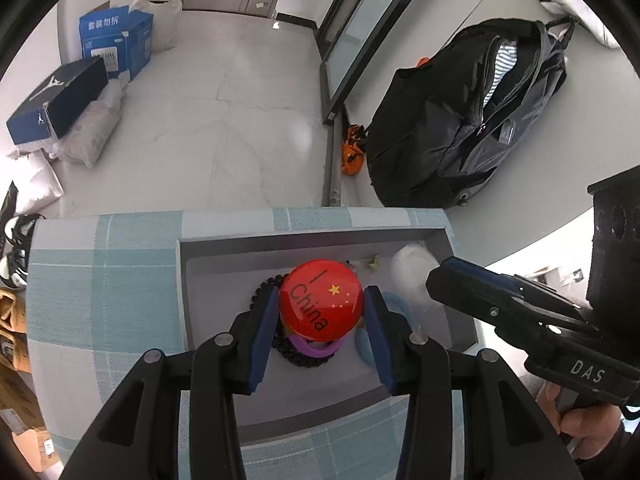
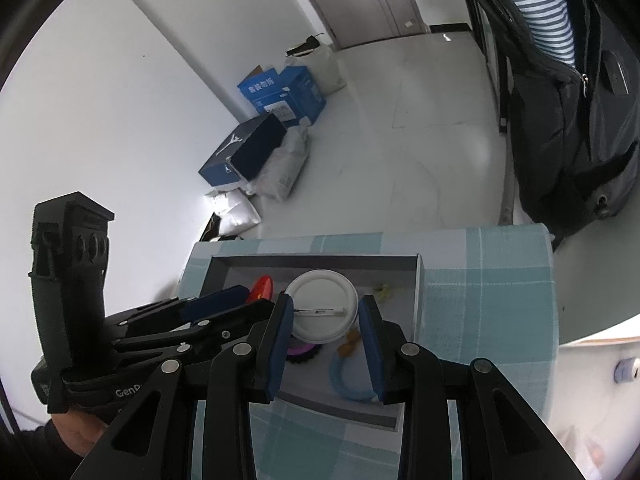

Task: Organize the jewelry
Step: 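Open both tools to release the badges into the grey box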

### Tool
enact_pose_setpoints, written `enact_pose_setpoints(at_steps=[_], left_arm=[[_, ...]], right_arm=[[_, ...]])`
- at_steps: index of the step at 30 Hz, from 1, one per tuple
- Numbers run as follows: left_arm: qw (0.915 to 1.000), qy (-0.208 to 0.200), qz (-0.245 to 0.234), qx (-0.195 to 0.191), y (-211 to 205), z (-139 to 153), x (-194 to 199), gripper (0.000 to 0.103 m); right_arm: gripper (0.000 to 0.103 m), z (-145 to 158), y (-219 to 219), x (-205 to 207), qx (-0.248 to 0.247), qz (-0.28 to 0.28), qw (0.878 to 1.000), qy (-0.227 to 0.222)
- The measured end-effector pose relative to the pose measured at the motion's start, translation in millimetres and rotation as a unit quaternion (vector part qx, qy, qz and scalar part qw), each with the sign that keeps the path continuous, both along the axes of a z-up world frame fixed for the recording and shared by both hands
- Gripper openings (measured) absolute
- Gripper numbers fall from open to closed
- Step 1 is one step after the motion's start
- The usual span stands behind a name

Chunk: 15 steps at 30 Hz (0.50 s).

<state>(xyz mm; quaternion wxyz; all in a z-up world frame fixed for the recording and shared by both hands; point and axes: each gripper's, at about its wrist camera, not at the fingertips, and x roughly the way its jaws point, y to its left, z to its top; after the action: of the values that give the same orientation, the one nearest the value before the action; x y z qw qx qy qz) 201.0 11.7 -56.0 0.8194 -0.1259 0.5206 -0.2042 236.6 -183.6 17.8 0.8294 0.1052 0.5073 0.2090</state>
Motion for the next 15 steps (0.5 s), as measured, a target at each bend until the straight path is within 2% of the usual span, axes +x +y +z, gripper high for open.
enact_pose_setpoints(at_steps=[3,5,6,9,12,15], left_arm=[[0.9999,0.009,-0.002,-0.008,0,1,3,0.038],[0.9997,0.025,-0.002,0.001,-2,-2,5,0.052],[0.9997,0.026,-0.003,0.001,-2,-2,5,0.061],[0.9999,0.000,-0.003,0.010,-3,6,-3,0.069],[0.9996,-0.018,0.000,0.023,-4,11,-9,0.069],[0.9991,-0.026,0.006,0.031,-1,14,-12,0.069]], right_arm=[[0.035,-1,-1,1,0.002,-0.005,1.000,0.000],[0.041,-3,-3,2,0.003,-0.008,1.000,0.006],[0.050,-3,-5,2,0.005,-0.013,1.000,0.007],[0.053,1,-11,1,0.011,-0.024,1.000,-0.003],[0.063,7,-18,-2,0.016,-0.039,0.999,-0.018],[0.066,12,-23,-6,0.019,-0.047,0.998,-0.024]])
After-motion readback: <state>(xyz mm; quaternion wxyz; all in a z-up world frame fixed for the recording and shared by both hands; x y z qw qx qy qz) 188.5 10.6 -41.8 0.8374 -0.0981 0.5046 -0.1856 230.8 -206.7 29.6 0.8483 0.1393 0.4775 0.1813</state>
